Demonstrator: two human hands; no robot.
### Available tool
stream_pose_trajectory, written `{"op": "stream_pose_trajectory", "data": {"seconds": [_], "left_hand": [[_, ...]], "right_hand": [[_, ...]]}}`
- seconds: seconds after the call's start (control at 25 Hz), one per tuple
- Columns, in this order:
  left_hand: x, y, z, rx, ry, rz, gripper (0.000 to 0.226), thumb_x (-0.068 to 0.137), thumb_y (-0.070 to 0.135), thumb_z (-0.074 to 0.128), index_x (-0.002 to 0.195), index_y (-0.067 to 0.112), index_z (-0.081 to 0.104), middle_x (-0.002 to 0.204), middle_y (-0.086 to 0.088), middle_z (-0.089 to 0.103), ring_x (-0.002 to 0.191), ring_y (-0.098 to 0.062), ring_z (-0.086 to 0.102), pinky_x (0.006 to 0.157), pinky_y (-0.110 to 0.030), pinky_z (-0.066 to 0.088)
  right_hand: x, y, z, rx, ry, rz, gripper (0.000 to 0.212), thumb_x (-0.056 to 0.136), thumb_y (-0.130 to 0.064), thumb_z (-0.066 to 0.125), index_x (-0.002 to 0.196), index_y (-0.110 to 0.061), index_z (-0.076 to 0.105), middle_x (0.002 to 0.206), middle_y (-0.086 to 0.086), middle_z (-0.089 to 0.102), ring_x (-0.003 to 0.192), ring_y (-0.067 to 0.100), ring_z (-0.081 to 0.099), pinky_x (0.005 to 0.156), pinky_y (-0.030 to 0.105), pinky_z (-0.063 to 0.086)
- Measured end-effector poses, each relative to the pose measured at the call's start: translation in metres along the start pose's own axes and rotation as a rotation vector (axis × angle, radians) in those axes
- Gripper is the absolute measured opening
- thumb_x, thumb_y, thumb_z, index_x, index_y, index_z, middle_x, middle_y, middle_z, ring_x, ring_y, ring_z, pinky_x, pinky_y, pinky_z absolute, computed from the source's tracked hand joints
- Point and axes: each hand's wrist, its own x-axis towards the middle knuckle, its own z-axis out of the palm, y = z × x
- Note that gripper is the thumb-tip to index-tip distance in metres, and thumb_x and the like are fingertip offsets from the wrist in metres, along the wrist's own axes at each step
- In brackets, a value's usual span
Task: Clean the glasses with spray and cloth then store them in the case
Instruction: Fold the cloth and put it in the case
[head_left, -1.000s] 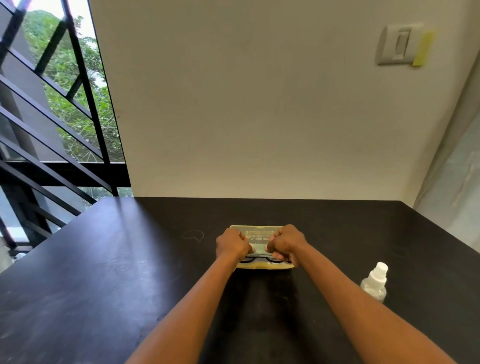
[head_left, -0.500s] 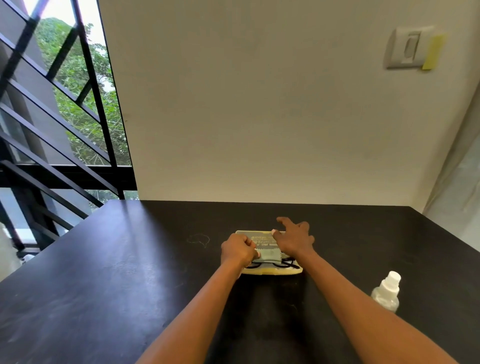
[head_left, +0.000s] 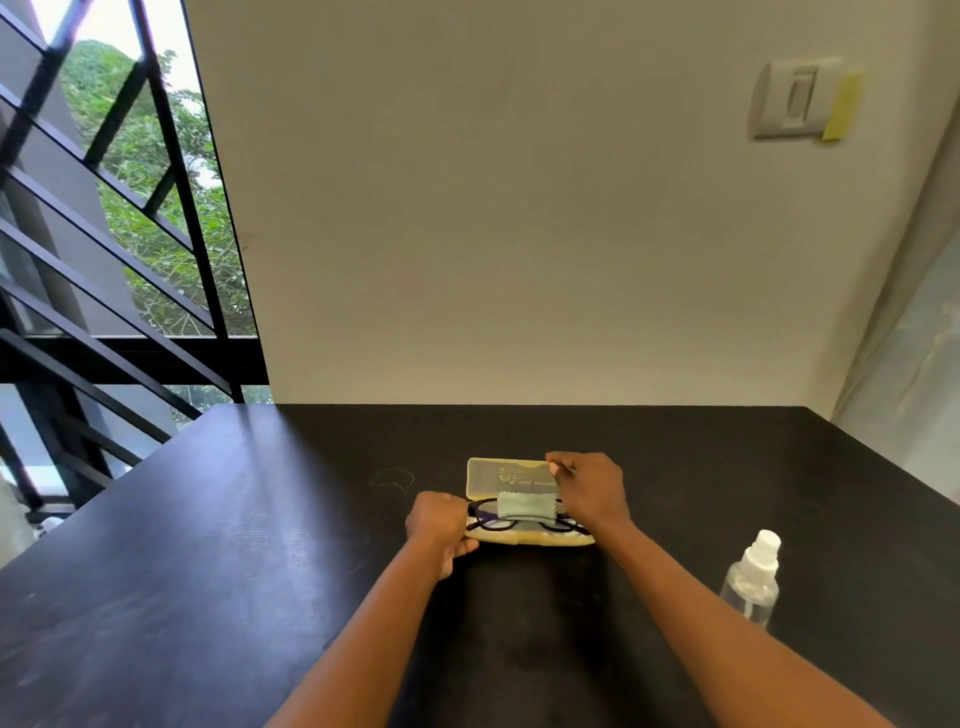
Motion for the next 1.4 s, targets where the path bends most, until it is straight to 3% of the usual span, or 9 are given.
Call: {"op": "stream_pose_trajectory", "data": {"seconds": [0.24, 0.56, 0.76, 0.88, 1.04, 1.12, 1.24, 1.4], "left_hand": [[-0.01, 0.0, -0.003, -0.118, -0.002, -0.017, 0.015, 0.091, 0.002, 0.049, 0.089, 0.005, 0.063, 0.097, -0.017, 0.064, 0.079, -0.022, 0.064, 0.055, -0.03, 0.052], [-0.019, 0.0, -0.006, -0.194, -0.034, -0.051, 0.014, 0.089, -0.002, 0.05, 0.097, 0.0, 0.061, 0.088, -0.014, 0.058, 0.075, -0.019, 0.059, 0.054, -0.029, 0.05], [-0.023, 0.001, -0.006, -0.201, -0.042, -0.068, 0.02, 0.09, -0.004, 0.047, 0.103, -0.001, 0.061, 0.091, -0.014, 0.06, 0.073, -0.019, 0.059, 0.051, -0.028, 0.049], [-0.026, 0.0, -0.006, -0.248, -0.062, -0.073, 0.021, 0.092, 0.001, 0.042, 0.103, 0.0, 0.059, 0.089, -0.014, 0.062, 0.075, -0.02, 0.06, 0.06, -0.03, 0.052], [-0.026, -0.001, -0.007, -0.274, -0.082, -0.048, 0.024, 0.088, 0.019, 0.059, 0.107, 0.004, 0.057, 0.105, -0.015, 0.061, 0.094, -0.025, 0.061, 0.063, -0.032, 0.053], [-0.027, -0.001, -0.007, -0.238, -0.078, -0.04, 0.026, 0.086, 0.015, 0.063, 0.108, 0.004, 0.058, 0.106, -0.015, 0.061, 0.095, -0.025, 0.062, 0.064, -0.03, 0.054], [-0.028, -0.005, -0.005, -0.193, -0.064, 0.049, 0.035, 0.087, 0.01, 0.06, 0.121, 0.01, 0.053, 0.114, -0.013, 0.058, 0.095, -0.022, 0.061, 0.071, -0.032, 0.055], [-0.028, -0.012, -0.002, 0.179, -0.02, 0.368, 0.03, 0.094, 0.018, 0.048, 0.122, 0.022, 0.057, 0.116, -0.003, 0.059, 0.089, -0.014, 0.058, 0.083, -0.032, 0.054]], "right_hand": [[-0.017, 0.007, -0.001, 0.038, 0.03, -0.04, 0.028, 0.093, -0.022, 0.053, 0.12, -0.019, 0.062, 0.112, 0.004, 0.066, 0.091, 0.012, 0.061, 0.08, 0.018, 0.046], [-0.05, 0.007, -0.013, 0.132, 0.026, -0.181, 0.028, 0.088, -0.009, 0.059, 0.116, -0.01, 0.065, 0.115, 0.004, 0.066, 0.106, 0.012, 0.059, 0.09, 0.013, 0.039], [-0.061, 0.017, -0.014, 0.108, -0.033, -0.224, 0.031, 0.086, -0.007, 0.062, 0.117, -0.011, 0.063, 0.124, 0.004, 0.062, 0.119, 0.016, 0.054, 0.106, 0.024, 0.035], [-0.06, 0.02, -0.012, 0.033, -0.118, -0.203, 0.033, 0.089, -0.018, 0.06, 0.122, -0.015, 0.058, 0.133, -0.001, 0.055, 0.131, 0.018, 0.043, 0.112, 0.032, 0.029], [-0.061, 0.018, -0.01, -0.109, -0.184, -0.212, 0.036, 0.085, -0.036, 0.063, 0.116, -0.021, 0.052, 0.14, -0.007, 0.048, 0.137, 0.019, 0.032, 0.112, 0.033, 0.029], [-0.062, 0.016, -0.009, -0.171, -0.222, -0.215, 0.045, 0.084, -0.037, 0.063, 0.123, -0.022, 0.046, 0.145, -0.006, 0.041, 0.14, 0.021, 0.024, 0.112, 0.034, 0.026], [-0.063, 0.014, -0.009, -0.278, -0.262, -0.262, 0.06, 0.09, -0.034, 0.055, 0.143, -0.023, 0.028, 0.152, -0.004, 0.029, 0.143, 0.025, 0.014, 0.115, 0.033, 0.016], [-0.062, 0.009, -0.01, -0.475, -0.297, -0.362, 0.058, 0.098, -0.032, 0.039, 0.148, -0.023, 0.012, 0.156, -0.001, 0.018, 0.142, 0.029, 0.013, 0.116, 0.034, 0.01]]}}
